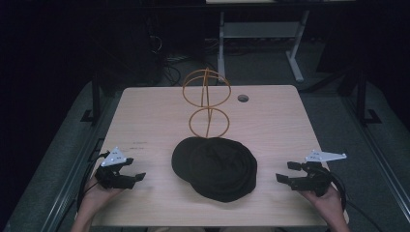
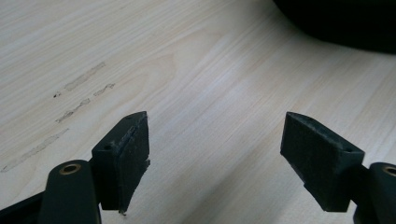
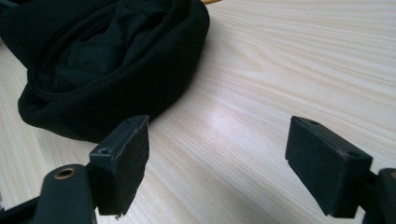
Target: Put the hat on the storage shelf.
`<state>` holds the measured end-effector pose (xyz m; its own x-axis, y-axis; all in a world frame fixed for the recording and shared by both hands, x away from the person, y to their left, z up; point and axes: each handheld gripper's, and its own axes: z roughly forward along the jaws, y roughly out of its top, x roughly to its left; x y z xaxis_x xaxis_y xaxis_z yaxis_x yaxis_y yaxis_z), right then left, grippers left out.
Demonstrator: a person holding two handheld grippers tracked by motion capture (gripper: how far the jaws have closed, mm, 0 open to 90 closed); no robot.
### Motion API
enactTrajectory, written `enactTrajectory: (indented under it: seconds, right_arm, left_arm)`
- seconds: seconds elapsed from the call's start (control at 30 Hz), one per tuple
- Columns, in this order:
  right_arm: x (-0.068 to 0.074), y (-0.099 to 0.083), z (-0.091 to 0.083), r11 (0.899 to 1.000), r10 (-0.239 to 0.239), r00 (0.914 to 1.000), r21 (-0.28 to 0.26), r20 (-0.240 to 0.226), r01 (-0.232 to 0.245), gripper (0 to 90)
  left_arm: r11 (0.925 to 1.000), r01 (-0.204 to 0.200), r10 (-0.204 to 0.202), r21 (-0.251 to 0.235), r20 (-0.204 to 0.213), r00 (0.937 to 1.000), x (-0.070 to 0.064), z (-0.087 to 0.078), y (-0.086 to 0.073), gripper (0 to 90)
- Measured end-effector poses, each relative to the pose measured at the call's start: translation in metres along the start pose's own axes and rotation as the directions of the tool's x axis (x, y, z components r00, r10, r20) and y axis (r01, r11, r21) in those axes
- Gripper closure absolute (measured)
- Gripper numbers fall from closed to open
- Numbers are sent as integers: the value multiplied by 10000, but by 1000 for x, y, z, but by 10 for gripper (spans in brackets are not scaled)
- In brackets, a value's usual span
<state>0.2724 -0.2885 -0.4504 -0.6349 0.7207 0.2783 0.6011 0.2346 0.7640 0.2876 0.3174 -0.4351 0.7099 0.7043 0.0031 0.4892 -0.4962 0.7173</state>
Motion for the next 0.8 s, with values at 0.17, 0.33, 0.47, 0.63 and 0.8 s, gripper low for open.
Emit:
enactTrajectory:
  seconds: [0.17,0.33,0.47,0.63,0.8]
  right_arm:
    - [3,2,2,10000,43,10000,-10,8,-43,209]
    - [11,6,3,9998,-165,9999,-139,-22,164,205]
    - [13,7,4,9996,-270,9996,-107,-33,270,202]
    - [17,8,5,9994,-320,9995,-162,-72,318,197]
    - [17,8,7,9993,-331,9994,-155,-107,329,194]
  left_arm:
    - [9988,388,-380,-312,229,9990,2,-5,-1,228]
    - [9987,203,-197,-470,140,9997,-1,-9,5,200]
    - [9984,110,-97,-558,238,9997,-4,-10,8,199]
    - [9972,21,9,-745,408,9992,-7,-15,20,201]
    - [9962,-150,199,-855,568,9982,-13,-17,33,201]
